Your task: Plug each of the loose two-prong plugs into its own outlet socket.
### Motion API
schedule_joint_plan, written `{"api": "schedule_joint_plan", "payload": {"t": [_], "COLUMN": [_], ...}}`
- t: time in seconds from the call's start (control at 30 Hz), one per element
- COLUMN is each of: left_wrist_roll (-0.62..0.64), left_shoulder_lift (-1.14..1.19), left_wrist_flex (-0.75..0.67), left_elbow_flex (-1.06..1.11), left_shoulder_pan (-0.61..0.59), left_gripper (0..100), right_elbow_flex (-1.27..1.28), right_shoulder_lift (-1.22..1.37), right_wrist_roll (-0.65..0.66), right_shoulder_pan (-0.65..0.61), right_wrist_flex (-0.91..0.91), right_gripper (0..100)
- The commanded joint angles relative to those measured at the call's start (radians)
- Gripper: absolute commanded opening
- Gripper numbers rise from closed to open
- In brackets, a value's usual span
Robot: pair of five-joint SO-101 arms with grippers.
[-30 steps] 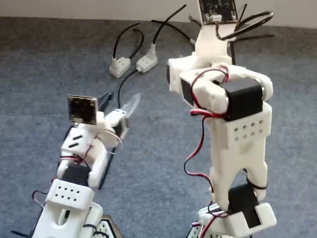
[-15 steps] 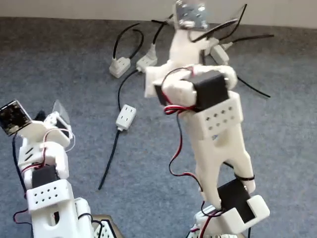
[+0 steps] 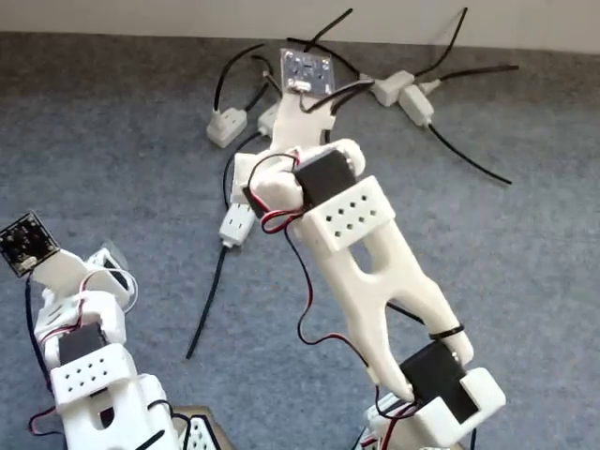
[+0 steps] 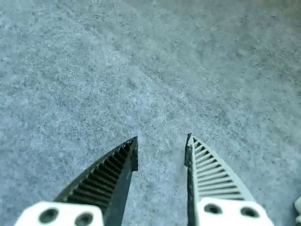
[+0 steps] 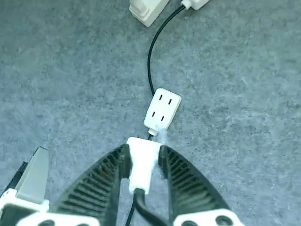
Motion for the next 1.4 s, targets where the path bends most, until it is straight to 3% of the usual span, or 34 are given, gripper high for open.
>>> {"api": "schedule_joint_plan", "payload": {"t": [0.0,0.17,0.37,1.0,1.37], "left_wrist_roll": [-0.009,-0.008,-0.008,-0.009,-0.009], "left_shoulder_lift": [-0.01,-0.016,-0.016,-0.018,-0.018], "left_wrist_flex": [0.003,0.002,0.002,-0.058,-0.058], "left_elbow_flex": [0.001,0.002,0.002,0.03,0.03], "left_shoulder_pan": [-0.004,-0.004,-0.002,0.039,0.039], "left_gripper": [18,18,18,18,18], "right_elbow_flex": [0.039,0.051,0.005,-0.846,-0.987], "right_shoulder_lift": [-0.004,0.012,0.217,0.819,0.937], "right_wrist_roll": [-0.048,-0.052,-0.054,0.014,0.014], "right_shoulder_pan": [-0.004,-0.008,-0.004,-0.008,0.021], "right_wrist_flex": [-0.042,-0.076,-0.093,0.208,0.245], "right_gripper": [2.9,2.9,2.9,0.6,0.6]}}
